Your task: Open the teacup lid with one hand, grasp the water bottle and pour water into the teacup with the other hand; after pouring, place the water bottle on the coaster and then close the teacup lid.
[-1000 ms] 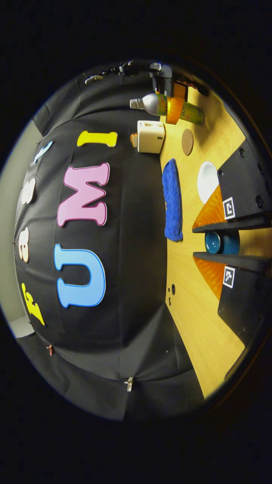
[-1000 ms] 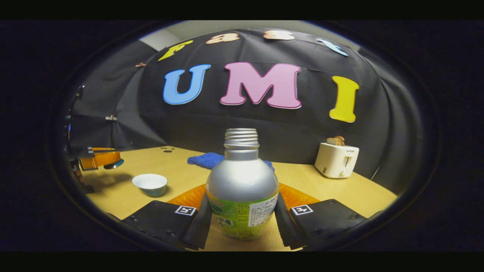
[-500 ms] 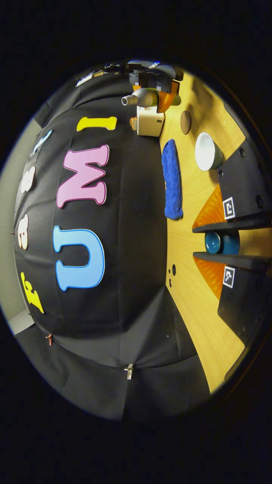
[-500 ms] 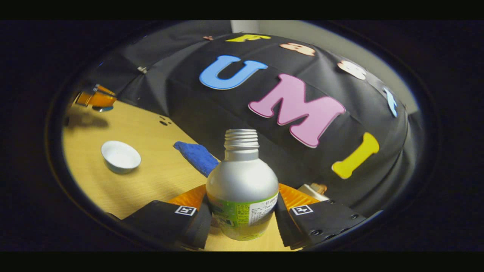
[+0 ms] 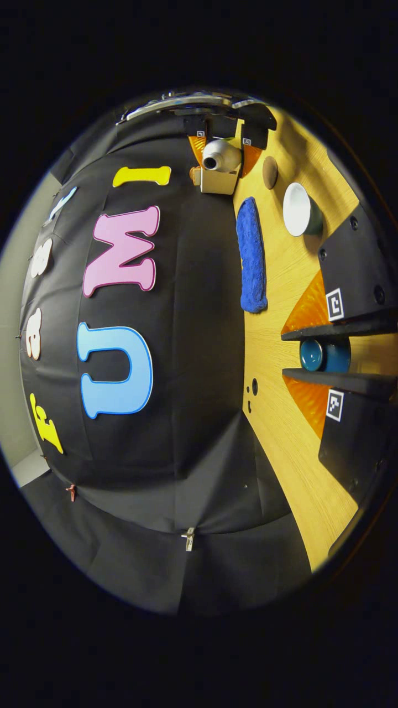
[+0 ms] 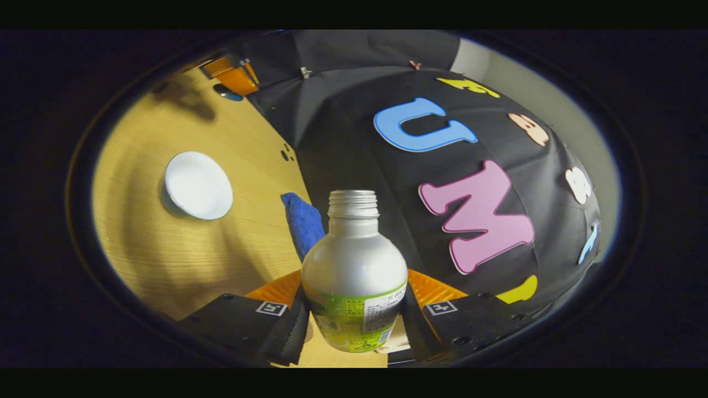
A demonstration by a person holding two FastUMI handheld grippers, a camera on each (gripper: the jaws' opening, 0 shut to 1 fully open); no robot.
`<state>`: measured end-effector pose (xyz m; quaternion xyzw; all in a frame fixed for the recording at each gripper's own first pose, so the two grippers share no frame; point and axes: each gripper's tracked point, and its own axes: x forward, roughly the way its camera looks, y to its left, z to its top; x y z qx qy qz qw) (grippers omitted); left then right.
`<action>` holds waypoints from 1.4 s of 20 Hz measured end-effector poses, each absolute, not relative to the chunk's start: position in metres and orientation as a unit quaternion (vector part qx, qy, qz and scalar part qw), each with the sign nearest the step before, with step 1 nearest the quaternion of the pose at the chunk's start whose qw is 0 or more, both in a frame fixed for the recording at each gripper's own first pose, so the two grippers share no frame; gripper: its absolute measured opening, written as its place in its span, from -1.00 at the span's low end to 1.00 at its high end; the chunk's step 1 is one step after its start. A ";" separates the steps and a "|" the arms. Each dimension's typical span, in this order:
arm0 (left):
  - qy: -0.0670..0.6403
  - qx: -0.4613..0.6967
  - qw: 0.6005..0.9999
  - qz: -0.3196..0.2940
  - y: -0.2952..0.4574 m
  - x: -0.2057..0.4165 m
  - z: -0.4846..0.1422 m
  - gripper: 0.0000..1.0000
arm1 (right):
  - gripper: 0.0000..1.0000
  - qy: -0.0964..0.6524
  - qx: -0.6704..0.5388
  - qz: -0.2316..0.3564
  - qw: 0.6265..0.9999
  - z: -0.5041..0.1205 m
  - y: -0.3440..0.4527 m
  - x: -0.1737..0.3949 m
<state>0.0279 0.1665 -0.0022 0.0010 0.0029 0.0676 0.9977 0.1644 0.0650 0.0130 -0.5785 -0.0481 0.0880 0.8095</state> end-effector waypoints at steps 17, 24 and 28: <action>0.004 0.001 0.998 0.055 0.166 0.031 -0.002 -0.39 | 0.45 -0.100 -0.723 0.130 0.671 -0.014 0.103 0.180; 0.005 0.001 0.999 0.049 0.165 0.031 -0.001 -0.39 | 0.49 -0.111 -0.756 0.131 0.631 -0.018 0.104 0.177; 0.005 0.002 0.999 0.049 0.164 0.032 -0.001 -0.39 | 0.56 -0.112 -0.768 0.137 0.616 -0.017 0.106 0.180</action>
